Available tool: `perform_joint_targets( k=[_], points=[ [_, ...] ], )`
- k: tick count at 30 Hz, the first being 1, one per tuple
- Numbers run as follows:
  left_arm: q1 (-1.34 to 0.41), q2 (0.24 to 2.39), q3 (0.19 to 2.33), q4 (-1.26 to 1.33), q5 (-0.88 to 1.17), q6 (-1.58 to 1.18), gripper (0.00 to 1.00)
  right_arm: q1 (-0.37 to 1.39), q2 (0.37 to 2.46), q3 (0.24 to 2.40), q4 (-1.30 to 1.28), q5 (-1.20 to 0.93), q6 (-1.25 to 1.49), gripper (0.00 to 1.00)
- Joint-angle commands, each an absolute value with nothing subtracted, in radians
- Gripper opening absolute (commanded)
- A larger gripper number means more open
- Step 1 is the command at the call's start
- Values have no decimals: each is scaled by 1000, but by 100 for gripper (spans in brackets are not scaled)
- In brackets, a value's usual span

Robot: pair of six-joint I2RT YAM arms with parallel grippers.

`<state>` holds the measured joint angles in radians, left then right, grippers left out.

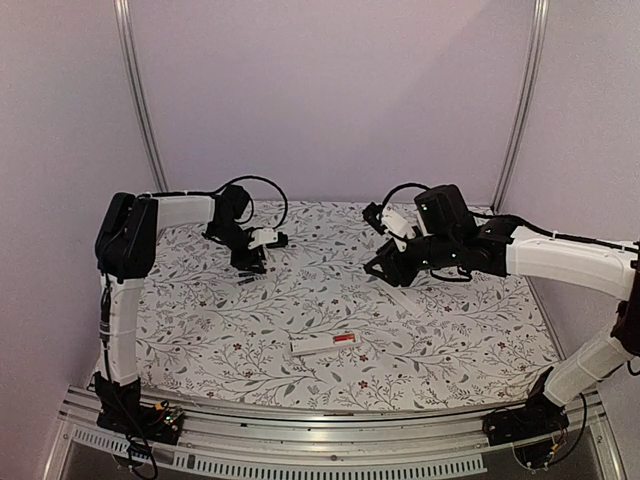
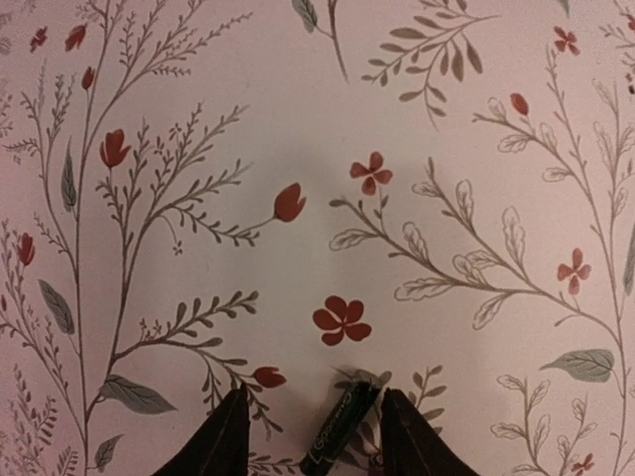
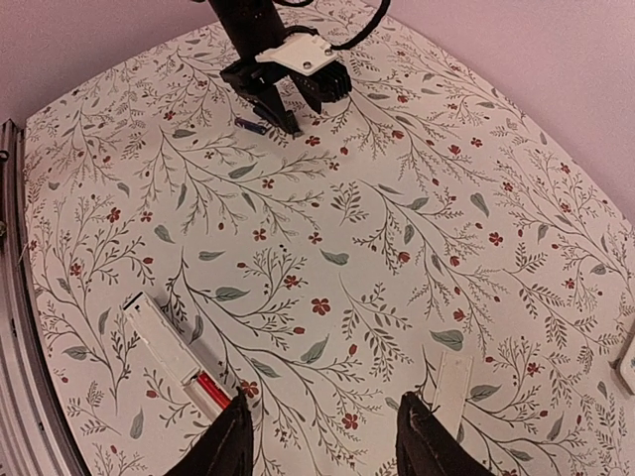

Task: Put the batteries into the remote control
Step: Pick up the battery from the center of the board.

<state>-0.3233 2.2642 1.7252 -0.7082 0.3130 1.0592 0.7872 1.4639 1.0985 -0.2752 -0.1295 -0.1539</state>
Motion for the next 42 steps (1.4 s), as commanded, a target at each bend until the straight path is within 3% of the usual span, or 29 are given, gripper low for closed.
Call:
perform_joint_targets(
  k=[1,16,26,42],
  points=[
    [-327,2295,1738,-682,338,1044,44,790,1473,1096,-264,-142,-154,48],
    [-330,2314,1721,-626,299,994,29,790,1465,1119,-280,-141,-176,48],
    [-305,2317,1709,-587,272,929,26,790,1462,1106,-285,-135,-172,48],
    [-263,2269,1648,-556,199,814,34,790,1459,1103,-286,-132,-170,48]
  ],
)
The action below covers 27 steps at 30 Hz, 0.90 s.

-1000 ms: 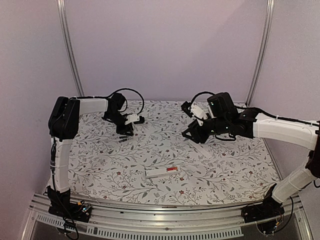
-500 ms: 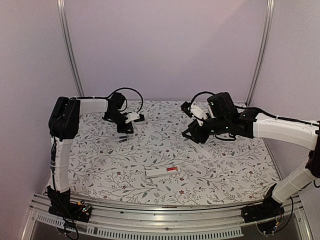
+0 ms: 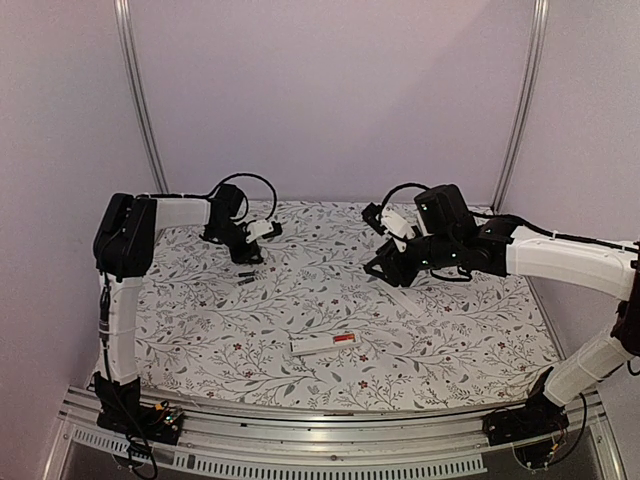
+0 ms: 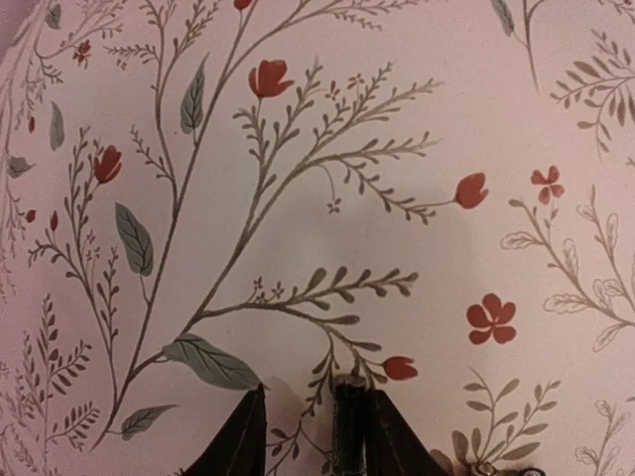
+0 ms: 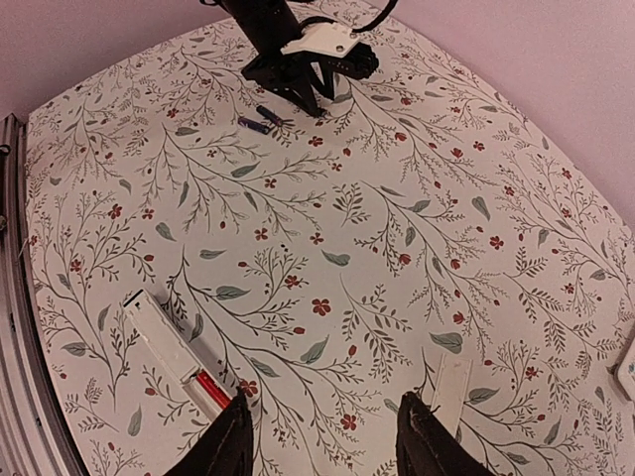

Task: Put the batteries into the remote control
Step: Pick up the battery from the center of the board.

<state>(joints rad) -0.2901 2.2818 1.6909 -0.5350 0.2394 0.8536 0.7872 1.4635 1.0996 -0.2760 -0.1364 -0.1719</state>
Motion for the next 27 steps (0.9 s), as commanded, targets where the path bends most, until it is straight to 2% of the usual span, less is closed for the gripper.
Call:
perform_joint_targets(
  k=[1,10,14,17,27],
  points=[
    [-259,2267,1645,-555,198,807,34,790,1458,1103,-285,-132,-170,48],
    [-248,2253,1626,-556,213,782,31,790,1447,1101,-287,-130,-164,48],
    [-247,2250,1628,-557,222,778,16,790,1447,1104,-287,-129,-158,49],
    [-247,2236,1626,-558,237,774,0,790,1444,1104,-287,-129,-157,49],
    [-256,2032,1576,-414,349,655,0,790,1431,1111,-270,-107,-128,49]
  ],
)
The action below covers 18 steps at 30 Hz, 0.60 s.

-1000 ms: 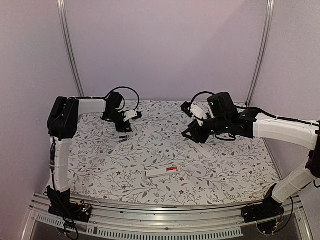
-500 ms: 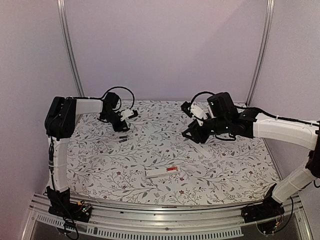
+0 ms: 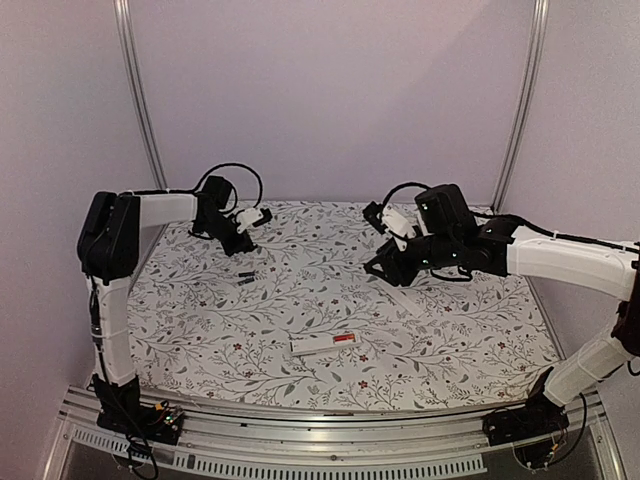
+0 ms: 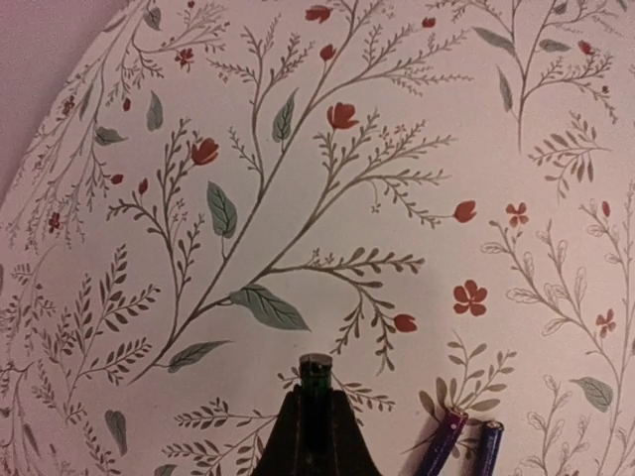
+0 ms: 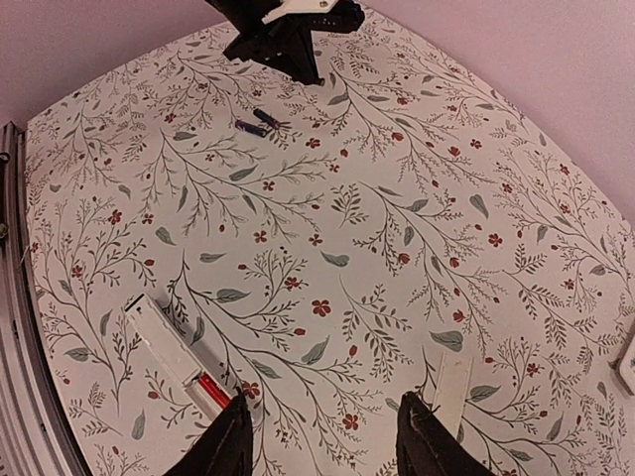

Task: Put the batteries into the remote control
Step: Pick up the battery from the center of the board.

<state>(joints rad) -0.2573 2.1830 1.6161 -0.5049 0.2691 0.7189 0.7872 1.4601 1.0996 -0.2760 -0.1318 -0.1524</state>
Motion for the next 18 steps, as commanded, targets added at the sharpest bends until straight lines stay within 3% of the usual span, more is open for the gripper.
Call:
perform_joint_targets(
  k=[1,7,13,18],
  points=[
    [-261,2004,1558,-398,363,643,0,790,1429,1112,-267,-103,-125,49],
    [-341,1815,1452,-370,500,542,0,767,1418,1115,-254,-112,-72,49],
    [-503,1527,1200,-100,666,439,0,754,1368,1098,-211,-156,-35,49],
    [-636,1365,1071,36,670,361,0,747,1294,1067,-198,-187,-6,50]
  ],
)
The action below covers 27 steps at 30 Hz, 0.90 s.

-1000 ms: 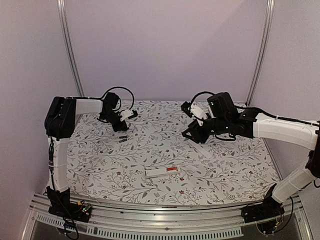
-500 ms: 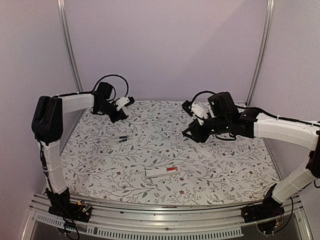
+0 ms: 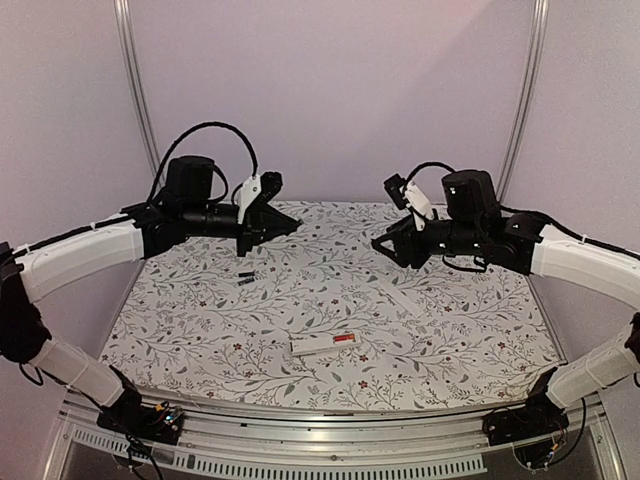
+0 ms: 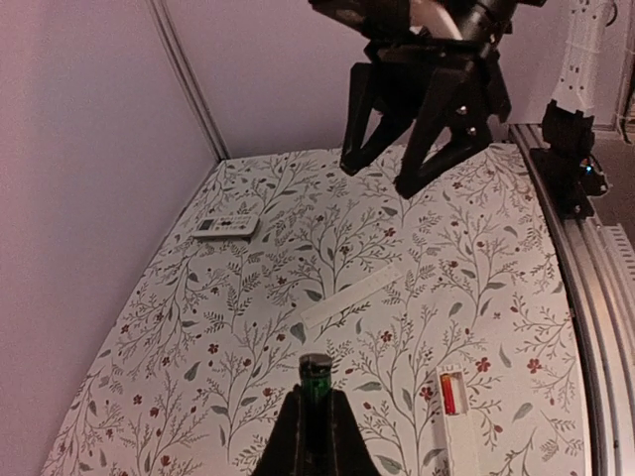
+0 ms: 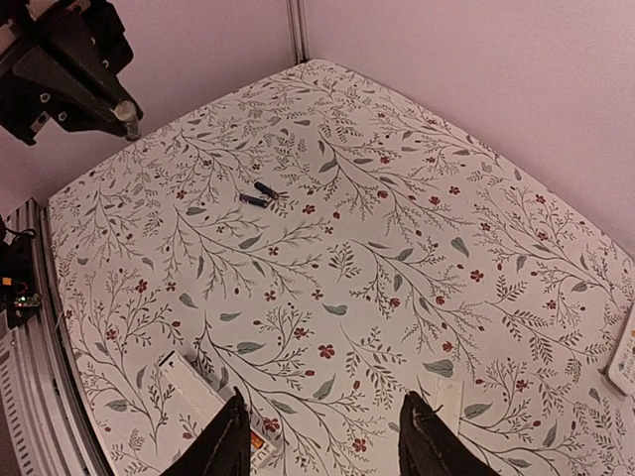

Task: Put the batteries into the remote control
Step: Pick up the battery from the center of the board, then place the battery in the battery compartment.

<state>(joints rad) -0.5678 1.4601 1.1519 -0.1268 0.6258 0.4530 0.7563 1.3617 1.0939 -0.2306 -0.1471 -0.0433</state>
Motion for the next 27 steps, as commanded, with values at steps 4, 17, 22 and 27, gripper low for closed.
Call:
perform_joint_targets(
  k=[4,17,22,27],
  points=[
    [-752,1296,1005,49,628,319,0,746,1223,1037,-200,-191,-5,52],
    [-997,1276,889,77,475,257,0,744,1134,952,-190,-232,60,54],
    [-1025,1361,902,62,354,214,0,743,1133,923,-177,-251,76,54],
    [-1035,1446,926,106,258,110,0,709,1165,902,-159,-314,107,55]
  ],
)
